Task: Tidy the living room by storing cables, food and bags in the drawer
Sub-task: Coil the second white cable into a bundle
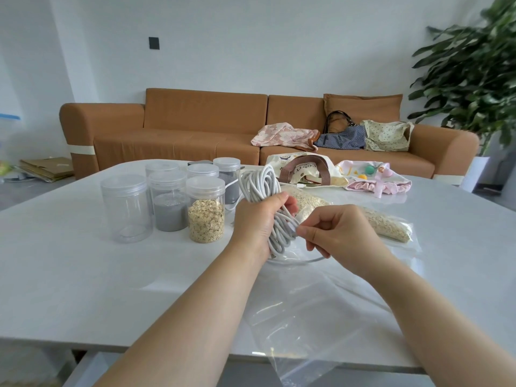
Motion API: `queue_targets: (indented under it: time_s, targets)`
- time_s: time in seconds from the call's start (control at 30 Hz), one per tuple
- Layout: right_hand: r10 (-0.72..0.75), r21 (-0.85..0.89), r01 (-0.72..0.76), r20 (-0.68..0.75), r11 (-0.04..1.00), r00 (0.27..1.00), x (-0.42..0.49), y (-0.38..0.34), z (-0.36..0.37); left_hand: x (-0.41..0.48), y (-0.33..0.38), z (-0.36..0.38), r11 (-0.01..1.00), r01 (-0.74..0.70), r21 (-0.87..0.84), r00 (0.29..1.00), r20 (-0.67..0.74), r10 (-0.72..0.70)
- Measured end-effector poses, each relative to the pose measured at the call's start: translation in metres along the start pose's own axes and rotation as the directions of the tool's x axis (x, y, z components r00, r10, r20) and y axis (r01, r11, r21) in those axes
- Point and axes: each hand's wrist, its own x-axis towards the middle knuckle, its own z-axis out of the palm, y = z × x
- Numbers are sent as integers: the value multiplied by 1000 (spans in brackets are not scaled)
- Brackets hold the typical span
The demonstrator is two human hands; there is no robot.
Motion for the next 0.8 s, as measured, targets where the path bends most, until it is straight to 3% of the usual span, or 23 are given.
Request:
queue_targets:
  time_s: [0.27,0.5,0.63,0.8]
  targets:
    - [25,-58,-25,9,998,1000,2,-1,7,2,3,-3,978,91,-190,992,107,-71]
    - [99,-1,-100,-125,995,987,5,3,11,5,7,-5,950,133,-281,983,157,-92]
    - [193,147,-188,-18,971,981,6,8,8,2,6,-2,969,24,-247,989,144,12]
    - [163,20,-163,-7,986,987,5,9,7,1,1,1,989,-144,-35,988,54,146]
